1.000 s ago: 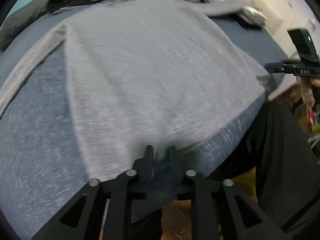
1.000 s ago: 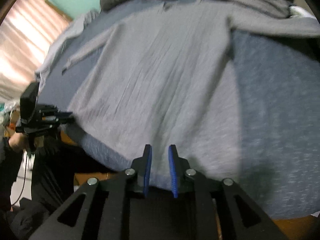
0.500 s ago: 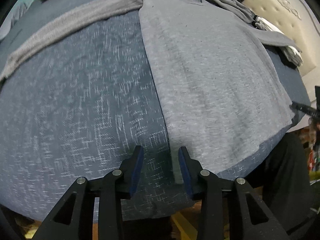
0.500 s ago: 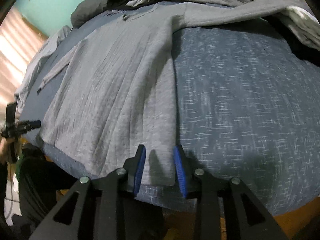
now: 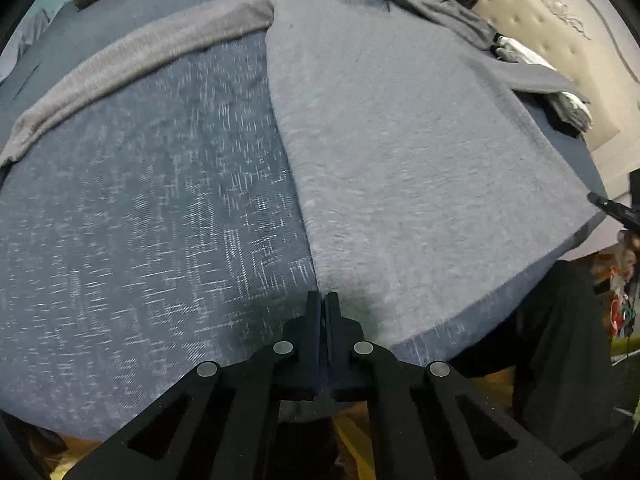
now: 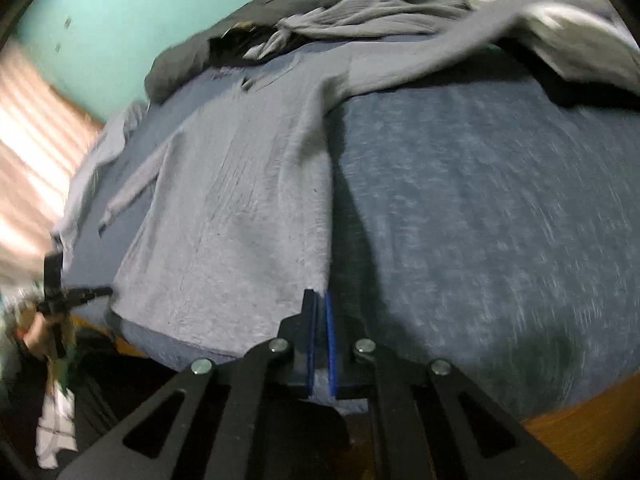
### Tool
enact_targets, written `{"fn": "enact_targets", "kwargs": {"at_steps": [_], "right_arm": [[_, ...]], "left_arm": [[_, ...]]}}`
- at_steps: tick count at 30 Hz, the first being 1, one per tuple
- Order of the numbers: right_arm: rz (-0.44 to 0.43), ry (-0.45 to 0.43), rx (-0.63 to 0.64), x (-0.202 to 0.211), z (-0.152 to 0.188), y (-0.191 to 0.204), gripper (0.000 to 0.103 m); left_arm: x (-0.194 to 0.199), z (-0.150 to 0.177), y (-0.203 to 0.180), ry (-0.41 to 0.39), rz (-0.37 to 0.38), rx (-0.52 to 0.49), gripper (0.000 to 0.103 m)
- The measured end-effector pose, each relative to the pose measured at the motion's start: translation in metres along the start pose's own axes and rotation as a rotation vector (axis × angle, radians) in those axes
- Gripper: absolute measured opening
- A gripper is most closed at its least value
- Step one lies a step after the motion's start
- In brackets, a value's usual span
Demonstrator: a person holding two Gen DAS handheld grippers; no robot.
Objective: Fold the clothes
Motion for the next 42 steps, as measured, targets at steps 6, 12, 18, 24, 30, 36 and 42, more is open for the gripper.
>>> {"fn": "enact_targets", "kwargs": {"at_steps": [6, 12, 18, 24, 30, 36, 42], "right_arm": [[0.028, 0.030, -0.150, -0.012, 0.046, -0.048, 0.000], [-0.014, -0.049, -0.129, 0.000, 0.033, -0.037, 0.003], [-0.030, 0.005, -0.068, -0.017, 0.023, -0.015, 0.039], [-0.013, 0.073, -0.064, -0.048, 0.028, -0.011, 0.035], [0.038, 0.059, -0.040, -0.039, 0.024, -0.014, 0.003], [0.058, 0.062, -0.056, -0.029, 0.032, -0.031, 0.002], [0.038, 0.051, -0.102, -0.035, 0.041, -0.039, 0.002]], "left_arm": [[-0.012, 0.020, -0.007, 0.016, -0.011, -0.005, 0.001], [-0.021, 0.024, -0.010, 0.032, -0.003, -0.004, 0.002], [-0.029, 0.036, -0.004, 0.037, 0.007, 0.030, 0.002], [-0.029, 0.037, -0.004, 0.038, -0.009, 0.013, 0.002], [-0.021, 0.038, -0.004, 0.032, -0.016, -0.002, 0.002], [-0.028, 0.050, -0.002, 0.060, -0.028, -0.009, 0.000], [-0.035, 0.058, 0.007, 0.069, -0.025, 0.033, 0.000]]}}
Point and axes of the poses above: each gripper's, at about its wrist camera, not at the fingertips, and x roughly against the way its jaws point, y to its left, z to its underside, the point moved 10 cm from there along -x, roughly the way its jaws point, and after that the axes turned 6 degrees about -z, right-handed, at the moved point
